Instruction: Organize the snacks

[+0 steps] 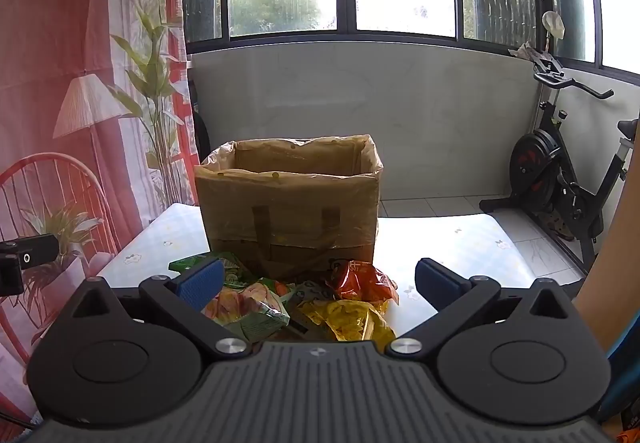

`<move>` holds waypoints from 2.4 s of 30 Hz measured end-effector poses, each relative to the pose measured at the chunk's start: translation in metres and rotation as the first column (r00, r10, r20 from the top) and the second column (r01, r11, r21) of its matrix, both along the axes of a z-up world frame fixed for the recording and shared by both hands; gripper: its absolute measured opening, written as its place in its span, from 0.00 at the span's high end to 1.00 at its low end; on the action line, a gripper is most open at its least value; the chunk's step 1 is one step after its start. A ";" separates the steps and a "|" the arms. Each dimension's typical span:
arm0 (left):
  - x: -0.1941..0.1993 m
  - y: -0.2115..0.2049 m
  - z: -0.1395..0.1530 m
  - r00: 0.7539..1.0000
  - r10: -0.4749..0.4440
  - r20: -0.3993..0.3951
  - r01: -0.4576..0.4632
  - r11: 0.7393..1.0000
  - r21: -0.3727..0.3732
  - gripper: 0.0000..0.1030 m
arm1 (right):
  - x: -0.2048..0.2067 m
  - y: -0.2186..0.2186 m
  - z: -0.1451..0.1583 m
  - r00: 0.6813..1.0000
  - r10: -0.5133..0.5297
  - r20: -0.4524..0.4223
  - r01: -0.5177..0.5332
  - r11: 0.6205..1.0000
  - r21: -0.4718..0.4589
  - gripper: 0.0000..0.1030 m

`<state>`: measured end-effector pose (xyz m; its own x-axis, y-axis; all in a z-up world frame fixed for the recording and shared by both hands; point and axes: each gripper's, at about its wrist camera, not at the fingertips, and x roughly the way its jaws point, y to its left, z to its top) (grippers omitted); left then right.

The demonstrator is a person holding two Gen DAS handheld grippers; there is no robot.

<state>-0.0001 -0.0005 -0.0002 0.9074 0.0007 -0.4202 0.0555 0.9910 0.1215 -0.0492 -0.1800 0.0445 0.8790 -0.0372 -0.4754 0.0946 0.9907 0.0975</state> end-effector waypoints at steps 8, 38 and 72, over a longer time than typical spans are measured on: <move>-0.001 0.000 0.000 1.000 0.001 -0.001 -0.001 1.000 -0.008 0.00 | 0.000 -0.001 0.000 1.000 -0.001 0.001 0.001 1.000 0.001 0.00; -0.003 -0.002 0.002 1.000 0.007 0.015 -0.007 1.000 -0.018 0.00 | -0.001 -0.004 0.002 1.000 -0.009 0.005 0.009 1.000 -0.002 0.00; 0.130 -0.034 -0.110 0.971 -0.148 -0.186 0.135 0.987 -0.083 0.02 | 0.080 -0.041 -0.114 0.997 0.034 -0.073 -0.031 0.999 0.042 0.00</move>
<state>0.1296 -0.0342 -0.1101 0.7994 -0.1571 -0.5799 0.2113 0.9770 0.0266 0.0307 -0.2214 -0.0698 0.8422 0.0120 -0.5390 0.0705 0.9887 0.1323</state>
